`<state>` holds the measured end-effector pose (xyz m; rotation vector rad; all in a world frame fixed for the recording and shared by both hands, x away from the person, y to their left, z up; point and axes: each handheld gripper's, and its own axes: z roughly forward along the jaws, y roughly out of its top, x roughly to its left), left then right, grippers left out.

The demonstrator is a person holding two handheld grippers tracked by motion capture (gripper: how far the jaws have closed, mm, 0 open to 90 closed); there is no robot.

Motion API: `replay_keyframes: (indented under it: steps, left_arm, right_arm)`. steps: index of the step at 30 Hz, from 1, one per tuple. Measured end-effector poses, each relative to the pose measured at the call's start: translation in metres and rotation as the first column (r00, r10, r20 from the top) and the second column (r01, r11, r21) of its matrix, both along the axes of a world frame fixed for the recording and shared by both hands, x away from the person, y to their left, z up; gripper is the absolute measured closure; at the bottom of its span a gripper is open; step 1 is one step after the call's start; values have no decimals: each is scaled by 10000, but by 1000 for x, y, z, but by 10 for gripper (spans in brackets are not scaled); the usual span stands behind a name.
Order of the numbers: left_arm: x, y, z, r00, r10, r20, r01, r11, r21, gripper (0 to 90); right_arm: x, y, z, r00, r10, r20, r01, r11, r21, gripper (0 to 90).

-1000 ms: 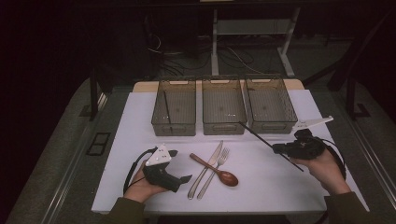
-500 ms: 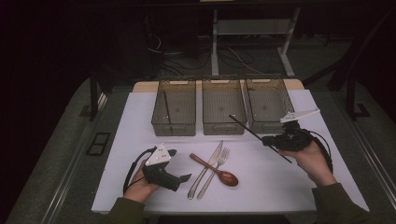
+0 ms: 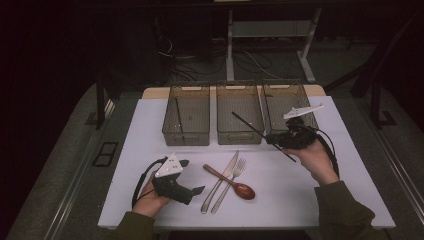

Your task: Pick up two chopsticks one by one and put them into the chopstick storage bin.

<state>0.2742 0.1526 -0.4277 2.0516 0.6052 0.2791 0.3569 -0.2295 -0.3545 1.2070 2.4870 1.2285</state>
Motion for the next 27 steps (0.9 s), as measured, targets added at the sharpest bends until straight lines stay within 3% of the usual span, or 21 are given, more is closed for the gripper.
replay_keyframes:
  steps: [27]
  left_arm:
    - [-2,-1,2,9998,-102,187,102,9999,-37,1]
  right_arm:
    - [59,85,6,9999,-60,-146,54,9993,-382,863]
